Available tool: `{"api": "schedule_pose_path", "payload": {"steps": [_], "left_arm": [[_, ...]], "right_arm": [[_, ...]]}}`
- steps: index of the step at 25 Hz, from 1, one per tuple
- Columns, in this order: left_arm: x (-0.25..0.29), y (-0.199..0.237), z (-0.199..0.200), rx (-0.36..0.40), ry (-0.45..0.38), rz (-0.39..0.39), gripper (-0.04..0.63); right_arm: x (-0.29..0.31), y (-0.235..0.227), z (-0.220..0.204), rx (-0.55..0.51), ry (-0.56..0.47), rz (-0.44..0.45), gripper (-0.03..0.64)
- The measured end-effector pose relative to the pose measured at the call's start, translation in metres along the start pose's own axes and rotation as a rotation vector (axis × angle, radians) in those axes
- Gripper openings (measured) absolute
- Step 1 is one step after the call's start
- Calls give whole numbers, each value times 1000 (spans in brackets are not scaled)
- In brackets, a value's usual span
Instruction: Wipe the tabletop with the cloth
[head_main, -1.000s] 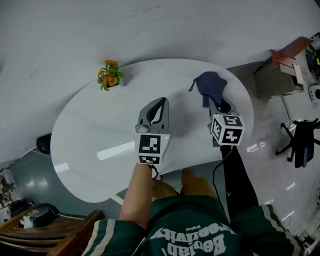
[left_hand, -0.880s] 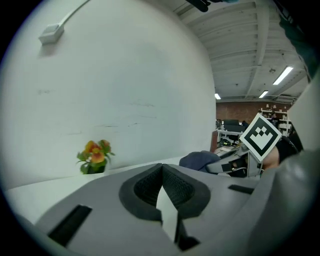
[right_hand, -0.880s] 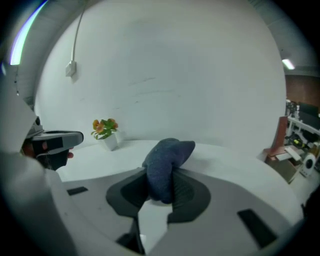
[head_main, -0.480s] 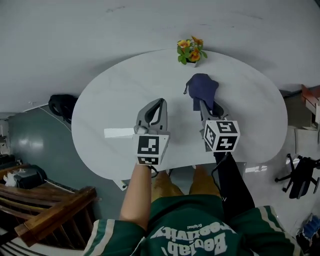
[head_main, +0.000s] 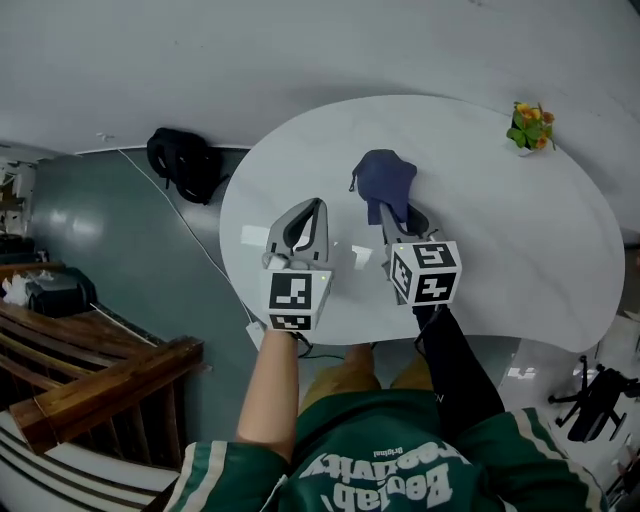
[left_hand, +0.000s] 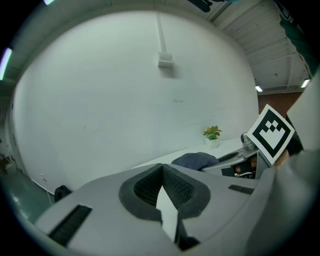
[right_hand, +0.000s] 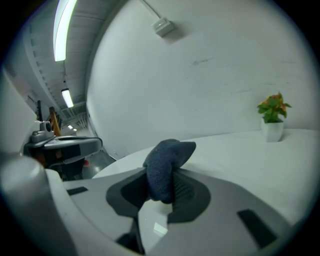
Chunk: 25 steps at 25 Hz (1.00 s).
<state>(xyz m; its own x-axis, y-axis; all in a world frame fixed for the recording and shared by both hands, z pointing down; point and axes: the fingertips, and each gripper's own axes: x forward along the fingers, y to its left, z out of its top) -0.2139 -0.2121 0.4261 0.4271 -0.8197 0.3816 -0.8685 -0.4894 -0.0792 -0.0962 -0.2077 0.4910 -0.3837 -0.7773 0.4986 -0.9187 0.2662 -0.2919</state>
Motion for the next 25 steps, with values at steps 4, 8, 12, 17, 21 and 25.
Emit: {"api": "schedule_pose_path", "payload": {"steps": [4,8,12,17,21,25], "left_arm": [[-36,74,-29,-4,21,96,0],[-75,132,-58,-31,42,182,0],[-113,175,-87,-62,78,263,0],[-151,202,-109,-89,98,344,0],[-164,208,-118,-110,98,360,0],[-162,205,-119,-116,83,335,0]], "right_arm": [[48,86,-16,-22,34,101,94],[82,162,-39,-54,81,190,94],[101,222,-60,-76,127,270,94],[111,282,-84,-87,169,366,94],[123,299,-106,-124,225,369,94],[122,288,-108,-155,241,326,94]]}}
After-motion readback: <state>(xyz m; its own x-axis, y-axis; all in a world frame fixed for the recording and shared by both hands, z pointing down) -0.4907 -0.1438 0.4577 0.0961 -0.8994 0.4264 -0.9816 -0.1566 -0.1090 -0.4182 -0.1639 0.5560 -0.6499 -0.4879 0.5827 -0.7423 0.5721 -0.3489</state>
